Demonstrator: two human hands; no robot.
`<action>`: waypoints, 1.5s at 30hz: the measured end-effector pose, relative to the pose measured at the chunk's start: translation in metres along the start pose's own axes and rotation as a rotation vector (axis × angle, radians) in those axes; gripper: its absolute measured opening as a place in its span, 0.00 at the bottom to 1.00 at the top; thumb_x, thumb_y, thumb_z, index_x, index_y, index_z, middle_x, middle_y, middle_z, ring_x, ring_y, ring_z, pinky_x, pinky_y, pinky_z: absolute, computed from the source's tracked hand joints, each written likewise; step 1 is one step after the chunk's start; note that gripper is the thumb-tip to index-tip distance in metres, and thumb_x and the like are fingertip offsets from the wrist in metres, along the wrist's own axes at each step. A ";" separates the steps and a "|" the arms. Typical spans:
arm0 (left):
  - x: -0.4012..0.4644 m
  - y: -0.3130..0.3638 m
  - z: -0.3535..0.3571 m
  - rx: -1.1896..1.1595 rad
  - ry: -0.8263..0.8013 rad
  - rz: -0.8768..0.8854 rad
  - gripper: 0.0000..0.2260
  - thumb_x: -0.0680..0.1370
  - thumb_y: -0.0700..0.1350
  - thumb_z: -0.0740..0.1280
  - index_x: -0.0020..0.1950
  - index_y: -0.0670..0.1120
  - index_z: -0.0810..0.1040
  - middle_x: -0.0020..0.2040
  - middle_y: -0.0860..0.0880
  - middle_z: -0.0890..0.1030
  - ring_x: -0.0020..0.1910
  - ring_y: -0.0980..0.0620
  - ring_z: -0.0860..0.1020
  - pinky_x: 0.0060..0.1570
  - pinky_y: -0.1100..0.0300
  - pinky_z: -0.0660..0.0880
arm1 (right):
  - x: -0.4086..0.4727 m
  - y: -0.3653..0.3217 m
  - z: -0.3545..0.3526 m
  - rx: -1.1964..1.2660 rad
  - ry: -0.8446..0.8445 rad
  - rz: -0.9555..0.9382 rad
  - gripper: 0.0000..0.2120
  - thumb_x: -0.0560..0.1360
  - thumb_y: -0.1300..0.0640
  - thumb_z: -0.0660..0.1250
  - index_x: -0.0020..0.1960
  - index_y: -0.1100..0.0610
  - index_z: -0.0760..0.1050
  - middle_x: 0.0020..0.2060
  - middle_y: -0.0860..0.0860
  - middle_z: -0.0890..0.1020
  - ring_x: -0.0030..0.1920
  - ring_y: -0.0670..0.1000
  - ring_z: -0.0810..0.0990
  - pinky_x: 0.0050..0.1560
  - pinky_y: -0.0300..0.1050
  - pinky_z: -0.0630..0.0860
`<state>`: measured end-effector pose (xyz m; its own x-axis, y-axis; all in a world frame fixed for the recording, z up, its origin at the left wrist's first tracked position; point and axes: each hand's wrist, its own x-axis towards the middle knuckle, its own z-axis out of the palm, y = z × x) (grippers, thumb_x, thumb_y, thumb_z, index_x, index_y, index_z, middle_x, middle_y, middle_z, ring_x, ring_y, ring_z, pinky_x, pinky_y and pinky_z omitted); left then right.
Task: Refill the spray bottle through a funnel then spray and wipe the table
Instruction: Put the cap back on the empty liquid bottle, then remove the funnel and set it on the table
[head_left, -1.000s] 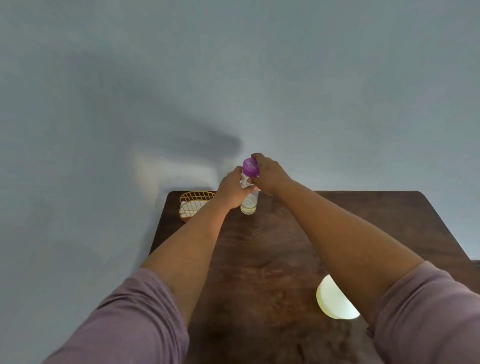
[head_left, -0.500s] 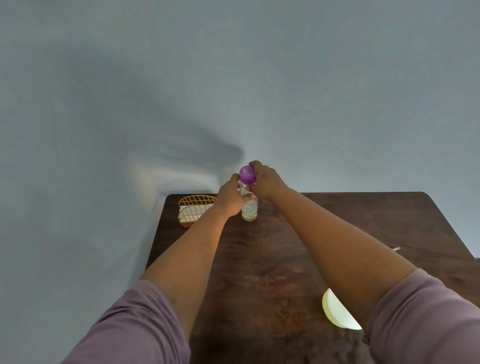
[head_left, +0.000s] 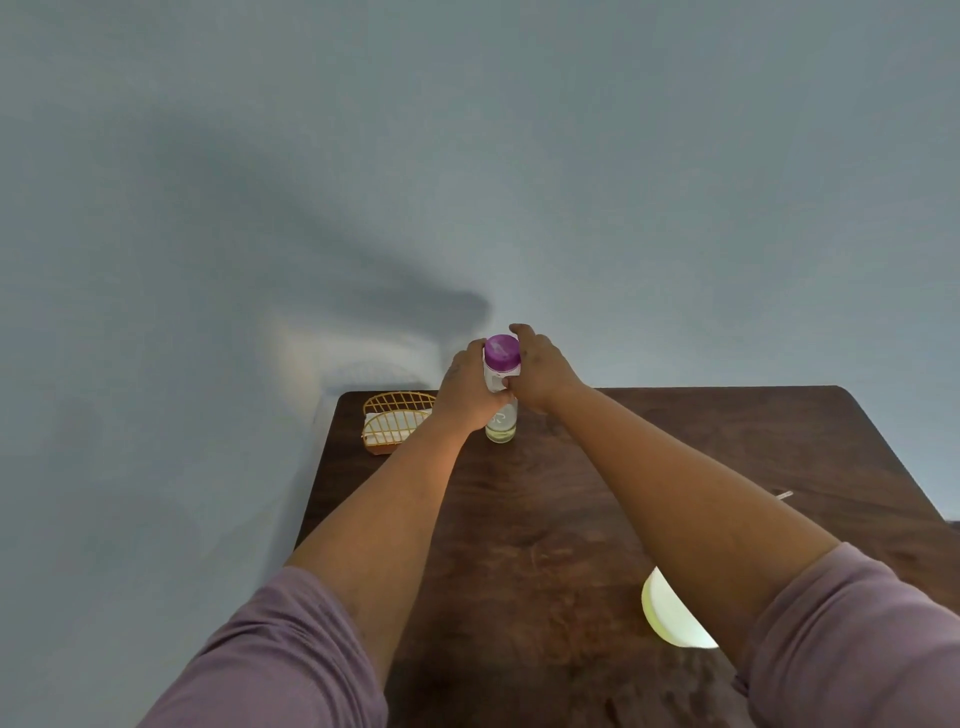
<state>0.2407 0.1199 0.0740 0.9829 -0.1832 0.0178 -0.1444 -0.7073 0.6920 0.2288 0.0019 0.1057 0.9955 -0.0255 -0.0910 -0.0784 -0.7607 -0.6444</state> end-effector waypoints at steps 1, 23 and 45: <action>-0.002 0.002 0.000 0.020 0.017 0.009 0.36 0.69 0.47 0.79 0.72 0.45 0.66 0.66 0.44 0.74 0.65 0.45 0.73 0.58 0.59 0.71 | -0.004 -0.001 -0.002 0.009 0.005 0.000 0.37 0.72 0.62 0.71 0.75 0.55 0.55 0.66 0.59 0.68 0.63 0.58 0.73 0.58 0.43 0.70; -0.203 0.123 0.067 -0.300 0.091 -0.066 0.26 0.77 0.50 0.70 0.72 0.47 0.66 0.68 0.49 0.72 0.69 0.48 0.69 0.68 0.51 0.69 | -0.185 0.070 -0.128 -0.022 0.202 -0.115 0.11 0.77 0.60 0.63 0.58 0.58 0.76 0.55 0.55 0.79 0.56 0.53 0.77 0.54 0.37 0.67; -0.243 0.166 0.095 -0.763 0.071 -0.316 0.09 0.79 0.40 0.68 0.59 0.44 0.80 0.48 0.52 0.82 0.46 0.56 0.83 0.47 0.63 0.81 | -0.283 0.146 -0.110 0.433 0.404 0.274 0.09 0.79 0.56 0.62 0.57 0.56 0.77 0.50 0.50 0.80 0.42 0.43 0.77 0.32 0.26 0.71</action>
<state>-0.0334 -0.0177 0.1154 0.9727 0.0080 -0.2318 0.2319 -0.0562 0.9711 -0.0585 -0.1740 0.1209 0.8713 -0.4874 -0.0573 -0.2626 -0.3643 -0.8935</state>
